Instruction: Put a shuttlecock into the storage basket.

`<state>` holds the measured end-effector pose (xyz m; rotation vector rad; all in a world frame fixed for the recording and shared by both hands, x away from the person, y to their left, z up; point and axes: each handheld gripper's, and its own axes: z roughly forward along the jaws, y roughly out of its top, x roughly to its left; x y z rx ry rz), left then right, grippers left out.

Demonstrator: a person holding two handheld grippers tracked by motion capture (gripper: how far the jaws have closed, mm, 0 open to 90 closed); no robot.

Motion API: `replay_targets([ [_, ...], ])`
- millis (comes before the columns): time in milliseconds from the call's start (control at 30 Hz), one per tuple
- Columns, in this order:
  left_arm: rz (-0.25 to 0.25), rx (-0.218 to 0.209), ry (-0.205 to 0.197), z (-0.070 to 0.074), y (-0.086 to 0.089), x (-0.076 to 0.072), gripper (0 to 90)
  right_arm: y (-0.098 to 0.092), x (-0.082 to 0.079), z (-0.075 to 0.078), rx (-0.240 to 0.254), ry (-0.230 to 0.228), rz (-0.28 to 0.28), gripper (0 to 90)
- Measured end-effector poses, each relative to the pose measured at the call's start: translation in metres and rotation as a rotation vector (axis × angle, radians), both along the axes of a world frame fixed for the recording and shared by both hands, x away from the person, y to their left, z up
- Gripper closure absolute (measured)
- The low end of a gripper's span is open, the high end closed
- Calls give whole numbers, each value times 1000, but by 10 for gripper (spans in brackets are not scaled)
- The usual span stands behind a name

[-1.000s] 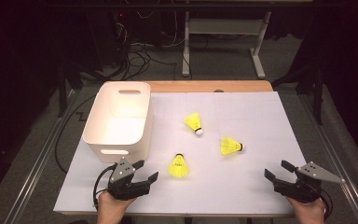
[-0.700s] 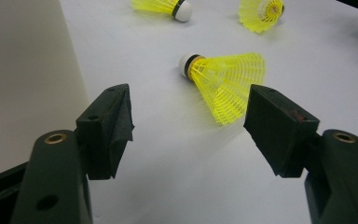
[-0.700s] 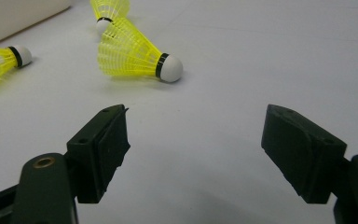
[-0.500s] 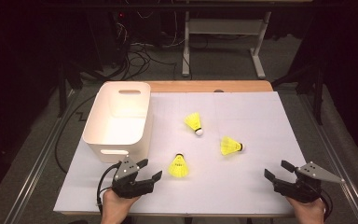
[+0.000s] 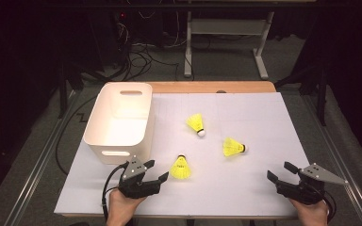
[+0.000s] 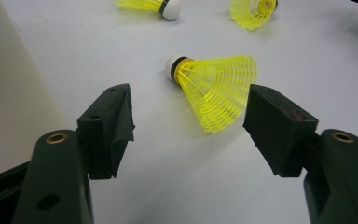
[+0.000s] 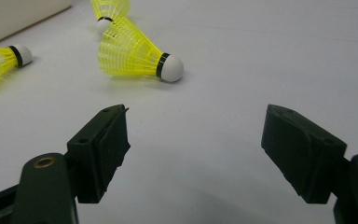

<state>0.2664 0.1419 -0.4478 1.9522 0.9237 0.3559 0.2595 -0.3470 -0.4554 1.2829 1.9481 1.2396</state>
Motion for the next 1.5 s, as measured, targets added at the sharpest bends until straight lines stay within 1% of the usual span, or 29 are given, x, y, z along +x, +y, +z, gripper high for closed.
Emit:
replay_targets([
  [167,-4,5,12,-2,-3,3,338,0,0,0,1,0,-1,235],
  [500,-19,33,21,-5,-13,8,342,0,0,0,4,-1,-1,234],
  [633,-19,41,24,-7,-16,11,343,0,0,0,5,-2,-2,234],
  [733,-20,34,31,-7,-18,13,347,0,0,0,5,-2,-1,234],
  [1067,-21,59,41,-12,-28,21,362,0,0,0,4,-4,1,234],
  [1167,-13,52,61,-13,-31,23,380,0,0,0,5,-2,2,234],
  [1267,-8,56,80,-14,-33,27,403,0,0,0,5,-4,4,234],
  [1333,-2,62,93,-15,-33,29,430,0,0,0,5,-3,4,234],
  [1400,4,66,112,-16,-33,32,438,0,0,0,6,-2,4,234],
  [1500,23,87,143,-16,-35,35,466,0,0,0,5,-2,4,234],
])
